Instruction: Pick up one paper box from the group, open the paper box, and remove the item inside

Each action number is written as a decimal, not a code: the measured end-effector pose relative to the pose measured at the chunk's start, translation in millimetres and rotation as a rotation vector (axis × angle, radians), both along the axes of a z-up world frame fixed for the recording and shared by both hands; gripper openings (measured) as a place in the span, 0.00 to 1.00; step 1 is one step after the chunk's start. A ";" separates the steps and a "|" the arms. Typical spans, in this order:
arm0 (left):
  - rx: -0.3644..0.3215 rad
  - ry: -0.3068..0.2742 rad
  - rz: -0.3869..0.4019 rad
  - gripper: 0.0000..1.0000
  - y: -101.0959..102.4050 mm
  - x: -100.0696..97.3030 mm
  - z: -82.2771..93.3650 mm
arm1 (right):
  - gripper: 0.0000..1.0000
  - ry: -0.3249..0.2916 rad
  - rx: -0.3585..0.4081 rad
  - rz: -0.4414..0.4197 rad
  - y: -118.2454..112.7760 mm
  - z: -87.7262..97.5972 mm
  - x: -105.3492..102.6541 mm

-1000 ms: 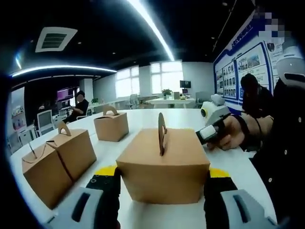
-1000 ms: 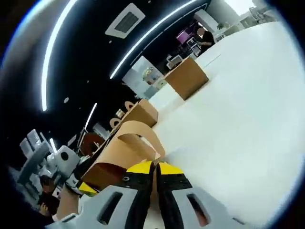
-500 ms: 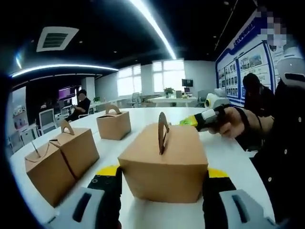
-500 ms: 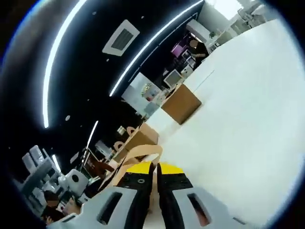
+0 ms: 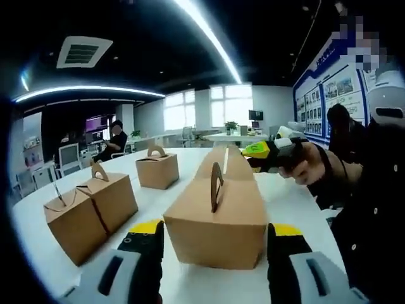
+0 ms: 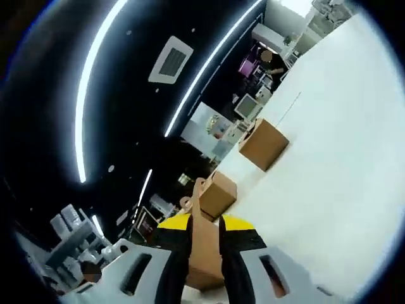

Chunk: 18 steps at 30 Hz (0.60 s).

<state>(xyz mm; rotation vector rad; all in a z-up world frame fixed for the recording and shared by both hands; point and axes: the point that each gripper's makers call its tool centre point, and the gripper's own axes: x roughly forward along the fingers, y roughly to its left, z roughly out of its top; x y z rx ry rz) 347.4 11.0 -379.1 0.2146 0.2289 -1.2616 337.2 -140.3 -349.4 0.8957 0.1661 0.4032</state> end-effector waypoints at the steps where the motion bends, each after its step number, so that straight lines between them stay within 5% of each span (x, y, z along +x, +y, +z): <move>1: 0.001 -0.004 0.007 0.66 1.2 -0.6 1.2 | 0.18 -0.004 0.002 0.007 2.3 0.9 -0.8; 9: 0.017 -0.029 0.043 0.64 -1.6 -8.4 0.8 | 0.18 -0.045 -0.050 0.089 33.6 6.4 -4.0; 18: 0.040 -0.035 0.075 0.58 -1.8 -0.3 -2.3 | 0.04 0.017 0.008 0.125 47.6 -8.4 3.3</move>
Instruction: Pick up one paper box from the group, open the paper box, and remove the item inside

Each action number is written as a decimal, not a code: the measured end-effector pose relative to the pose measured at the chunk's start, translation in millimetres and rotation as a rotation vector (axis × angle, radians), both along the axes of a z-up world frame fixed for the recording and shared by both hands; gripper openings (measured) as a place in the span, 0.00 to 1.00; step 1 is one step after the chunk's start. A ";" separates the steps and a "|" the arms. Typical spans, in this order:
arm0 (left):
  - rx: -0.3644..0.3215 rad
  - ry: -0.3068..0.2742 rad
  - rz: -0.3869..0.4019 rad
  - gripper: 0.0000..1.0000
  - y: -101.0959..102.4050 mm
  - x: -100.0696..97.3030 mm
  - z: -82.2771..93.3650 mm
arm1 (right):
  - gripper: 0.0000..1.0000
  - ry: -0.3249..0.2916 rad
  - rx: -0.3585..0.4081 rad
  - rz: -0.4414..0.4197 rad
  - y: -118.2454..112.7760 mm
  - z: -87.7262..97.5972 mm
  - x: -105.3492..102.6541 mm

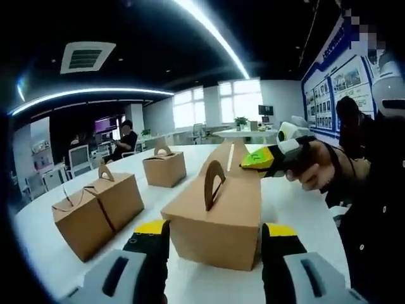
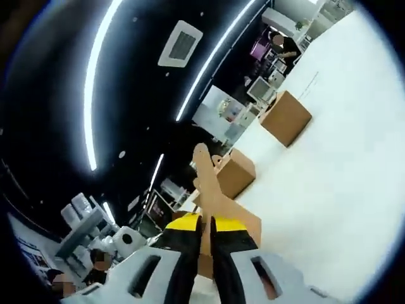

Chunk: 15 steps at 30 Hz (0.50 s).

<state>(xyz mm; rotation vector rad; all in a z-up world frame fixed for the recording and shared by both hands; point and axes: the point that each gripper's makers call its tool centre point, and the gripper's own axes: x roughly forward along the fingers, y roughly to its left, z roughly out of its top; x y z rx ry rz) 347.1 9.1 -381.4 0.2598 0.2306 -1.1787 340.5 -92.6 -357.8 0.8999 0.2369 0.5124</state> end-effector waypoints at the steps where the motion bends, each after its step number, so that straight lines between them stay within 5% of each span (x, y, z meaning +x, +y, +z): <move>1: 0.004 -0.003 0.003 0.57 0.3 0.9 0.1 | 0.04 0.006 0.006 -0.003 -0.2 -1.3 0.1; 15: 0.013 -0.012 0.018 0.56 -1.4 1.1 3.8 | 0.04 0.043 0.096 -0.046 -0.6 -0.9 -8.2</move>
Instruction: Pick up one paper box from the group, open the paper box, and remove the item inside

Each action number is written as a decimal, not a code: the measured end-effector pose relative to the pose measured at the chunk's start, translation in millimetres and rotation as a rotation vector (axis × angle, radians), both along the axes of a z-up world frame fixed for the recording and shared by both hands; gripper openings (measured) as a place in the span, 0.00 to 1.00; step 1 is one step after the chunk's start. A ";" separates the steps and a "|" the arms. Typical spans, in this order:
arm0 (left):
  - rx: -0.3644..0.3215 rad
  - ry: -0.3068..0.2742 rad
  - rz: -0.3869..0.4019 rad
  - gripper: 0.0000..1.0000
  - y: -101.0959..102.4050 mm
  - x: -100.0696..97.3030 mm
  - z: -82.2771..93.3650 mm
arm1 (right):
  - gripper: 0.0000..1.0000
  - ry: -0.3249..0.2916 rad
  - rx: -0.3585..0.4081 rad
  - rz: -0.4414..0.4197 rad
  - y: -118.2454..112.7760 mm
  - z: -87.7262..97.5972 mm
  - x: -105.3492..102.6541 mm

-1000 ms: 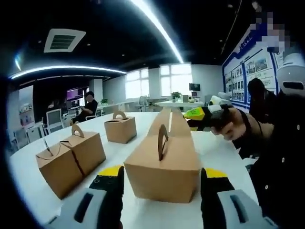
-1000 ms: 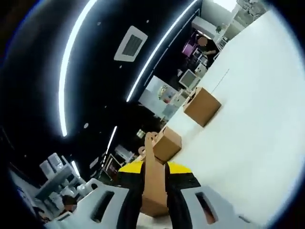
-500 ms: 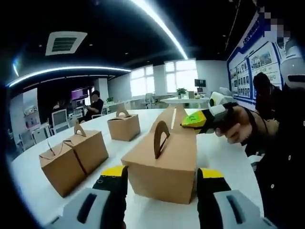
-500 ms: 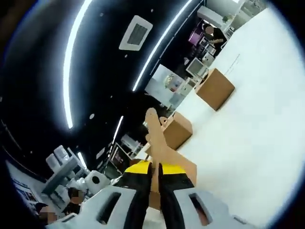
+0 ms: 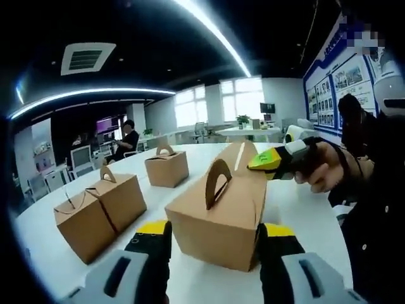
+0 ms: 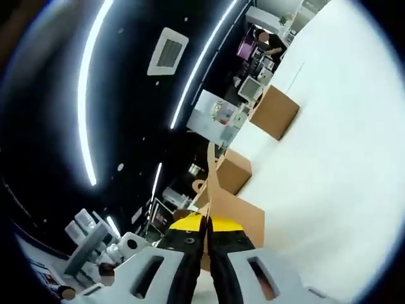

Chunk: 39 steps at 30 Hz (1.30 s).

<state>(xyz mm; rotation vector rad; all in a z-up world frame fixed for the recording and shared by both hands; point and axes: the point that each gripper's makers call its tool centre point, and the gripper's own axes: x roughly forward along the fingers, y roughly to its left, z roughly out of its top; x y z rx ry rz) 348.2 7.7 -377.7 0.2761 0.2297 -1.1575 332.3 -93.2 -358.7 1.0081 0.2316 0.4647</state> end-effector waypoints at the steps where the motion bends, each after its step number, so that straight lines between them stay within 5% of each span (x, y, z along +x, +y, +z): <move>1: 0.000 -0.004 0.001 0.56 0.2 -2.2 2.4 | 0.04 0.003 0.005 -0.007 -0.2 0.2 0.2; 10: -0.002 -0.043 0.073 0.49 -4.8 -24.2 44.9 | 0.03 0.004 0.023 -0.034 0.6 0.9 -0.3; 17: 0.277 -0.182 0.104 0.33 -21.5 -29.4 44.2 | 0.03 0.015 0.049 -0.046 -0.5 -0.1 -1.0; 25: 0.514 -0.248 0.167 0.28 -37.8 -18.5 32.8 | 0.03 0.010 0.057 -0.043 -1.9 -0.1 -2.1; 33: 0.559 -0.234 0.191 0.19 -48.6 -17.8 27.5 | 0.03 0.006 0.057 -0.030 -3.1 -0.3 -1.7; 39: 0.648 -0.280 0.178 0.19 -51.2 -19.4 24.7 | 0.03 0.003 0.056 -0.021 -3.1 -0.3 -1.1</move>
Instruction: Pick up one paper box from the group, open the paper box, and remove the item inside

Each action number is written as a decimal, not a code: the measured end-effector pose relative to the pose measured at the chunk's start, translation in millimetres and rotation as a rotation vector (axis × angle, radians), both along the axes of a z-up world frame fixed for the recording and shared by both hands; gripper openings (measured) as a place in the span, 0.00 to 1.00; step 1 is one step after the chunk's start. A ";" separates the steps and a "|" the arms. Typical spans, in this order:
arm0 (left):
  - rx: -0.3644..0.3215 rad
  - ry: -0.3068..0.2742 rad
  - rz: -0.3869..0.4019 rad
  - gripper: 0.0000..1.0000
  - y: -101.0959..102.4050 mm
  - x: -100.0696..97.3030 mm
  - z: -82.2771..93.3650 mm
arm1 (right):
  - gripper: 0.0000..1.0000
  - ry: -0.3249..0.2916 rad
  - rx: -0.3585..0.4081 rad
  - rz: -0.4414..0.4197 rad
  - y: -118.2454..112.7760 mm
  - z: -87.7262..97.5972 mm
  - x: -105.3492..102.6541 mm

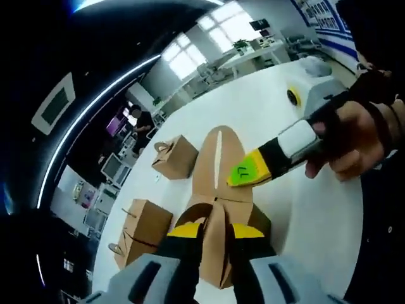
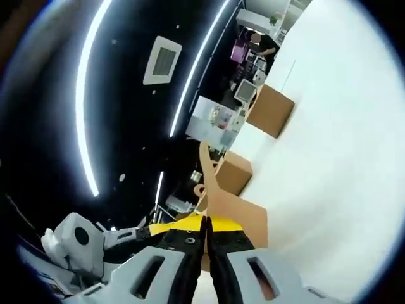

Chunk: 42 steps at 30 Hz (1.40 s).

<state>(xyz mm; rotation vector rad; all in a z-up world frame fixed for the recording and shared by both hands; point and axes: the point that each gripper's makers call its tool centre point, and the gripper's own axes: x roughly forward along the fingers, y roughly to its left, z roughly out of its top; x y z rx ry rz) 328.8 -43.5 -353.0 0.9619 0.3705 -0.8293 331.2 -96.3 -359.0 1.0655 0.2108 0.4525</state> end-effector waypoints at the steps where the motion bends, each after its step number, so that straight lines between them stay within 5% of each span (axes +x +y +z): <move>1: 0.019 -0.008 -0.001 0.19 -0.1 1.0 -0.5 | 0.03 -0.002 0.000 0.001 0.1 0.1 0.1; 13: 0.222 -0.168 0.027 0.05 -3.7 1.7 -7.5 | 0.03 -0.019 -0.017 0.009 0.8 0.3 1.3; 25: 0.125 -0.176 0.064 0.04 -0.3 2.7 7.8 | 0.03 -0.028 -0.028 0.019 -0.2 0.8 1.4; 42: 0.170 -0.212 0.030 0.07 -18.7 11.7 -3.7 | 0.03 -0.047 -0.058 0.037 3.5 2.5 1.3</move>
